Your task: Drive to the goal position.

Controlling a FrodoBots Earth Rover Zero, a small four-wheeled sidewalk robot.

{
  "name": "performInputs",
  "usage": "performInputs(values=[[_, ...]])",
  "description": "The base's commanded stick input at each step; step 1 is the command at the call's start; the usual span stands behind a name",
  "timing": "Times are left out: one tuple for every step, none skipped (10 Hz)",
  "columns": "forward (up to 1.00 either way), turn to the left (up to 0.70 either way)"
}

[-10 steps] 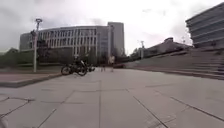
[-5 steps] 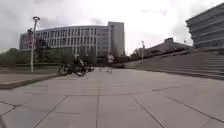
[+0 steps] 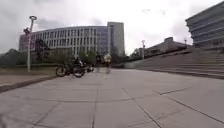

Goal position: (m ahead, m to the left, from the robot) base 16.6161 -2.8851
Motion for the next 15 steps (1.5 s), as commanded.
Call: performInputs(values=[[0.70, 0.02], [0.70, 0.02], [0.70, 0.02], [0.70, 0.02], [0.70, 0.02], [0.70, 0.02], [0.70, 0.02], [0.70, 0.02], [0.70, 0.02], [0.70, 0.02], [0.70, 0.02], [0.70, 0.02], [0.70, 0.02], [0.70, 0.02], [0.70, 0.02]])
